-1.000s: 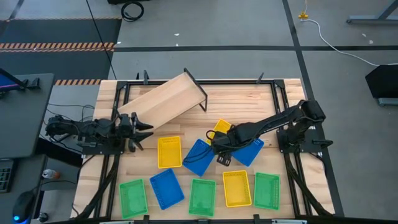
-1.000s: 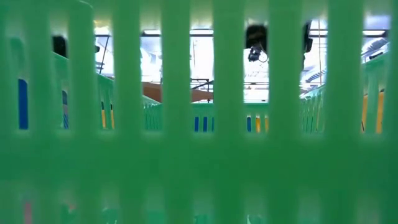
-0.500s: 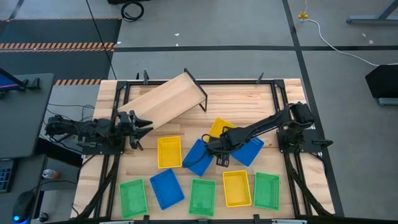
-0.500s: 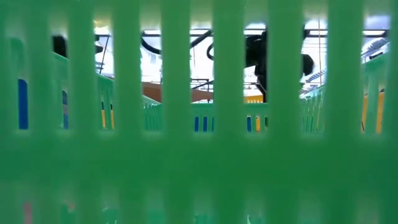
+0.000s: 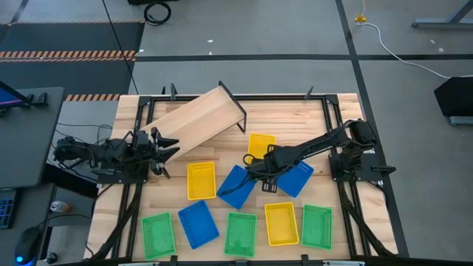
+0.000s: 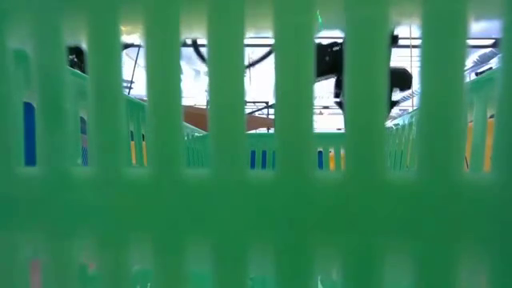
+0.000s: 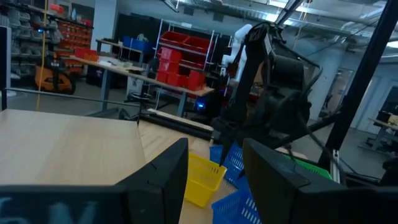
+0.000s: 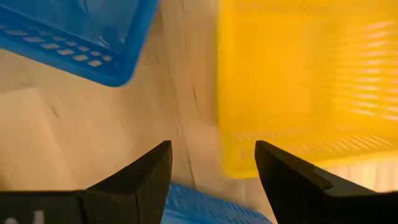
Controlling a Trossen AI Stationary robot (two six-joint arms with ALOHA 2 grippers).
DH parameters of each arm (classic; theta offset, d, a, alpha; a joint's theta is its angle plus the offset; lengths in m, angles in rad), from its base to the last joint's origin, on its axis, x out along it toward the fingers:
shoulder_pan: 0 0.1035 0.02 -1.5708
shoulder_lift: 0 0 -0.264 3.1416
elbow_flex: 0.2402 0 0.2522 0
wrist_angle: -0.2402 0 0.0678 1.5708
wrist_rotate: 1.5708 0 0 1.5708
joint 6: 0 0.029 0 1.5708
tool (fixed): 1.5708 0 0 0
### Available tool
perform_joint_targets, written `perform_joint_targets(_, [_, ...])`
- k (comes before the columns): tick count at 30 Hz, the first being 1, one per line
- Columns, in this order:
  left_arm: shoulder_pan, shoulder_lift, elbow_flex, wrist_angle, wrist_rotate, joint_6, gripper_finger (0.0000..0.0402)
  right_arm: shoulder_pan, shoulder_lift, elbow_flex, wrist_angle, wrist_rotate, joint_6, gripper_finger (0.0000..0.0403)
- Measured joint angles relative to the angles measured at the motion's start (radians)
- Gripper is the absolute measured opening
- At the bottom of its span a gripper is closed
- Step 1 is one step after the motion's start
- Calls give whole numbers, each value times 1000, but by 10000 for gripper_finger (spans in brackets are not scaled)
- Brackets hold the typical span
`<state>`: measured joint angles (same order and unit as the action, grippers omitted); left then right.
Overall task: Stack baskets on shelf by color
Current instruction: Put the top right yellow basket on the shelf
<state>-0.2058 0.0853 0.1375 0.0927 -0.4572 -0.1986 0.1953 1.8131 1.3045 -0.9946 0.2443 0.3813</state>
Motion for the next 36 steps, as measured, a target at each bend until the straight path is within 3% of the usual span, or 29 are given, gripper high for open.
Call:
perform_joint_targets(16, [0, 0, 0, 0, 16, 88, 160, -17, -14, -3, 148, 88, -108, 235])
perform_joint_targets(23, [0, 0, 0, -28, 17, 78, 160, -30, -14, -111, 278, 80, -115, 235])
perform_joint_targets(30, [0, 0, 0, -38, 47, 112, 160, -58, -13, -169, 291, 95, -136, 233])
perform_joint_targets(33, [0, 0, 0, -37, 41, 167, 160, -65, -13, -171, 298, 95, -168, 214])
perform_joint_targets(36, [0, 0, 0, -22, 33, 195, 160, -67, -13, -171, 297, 96, -173, 160])
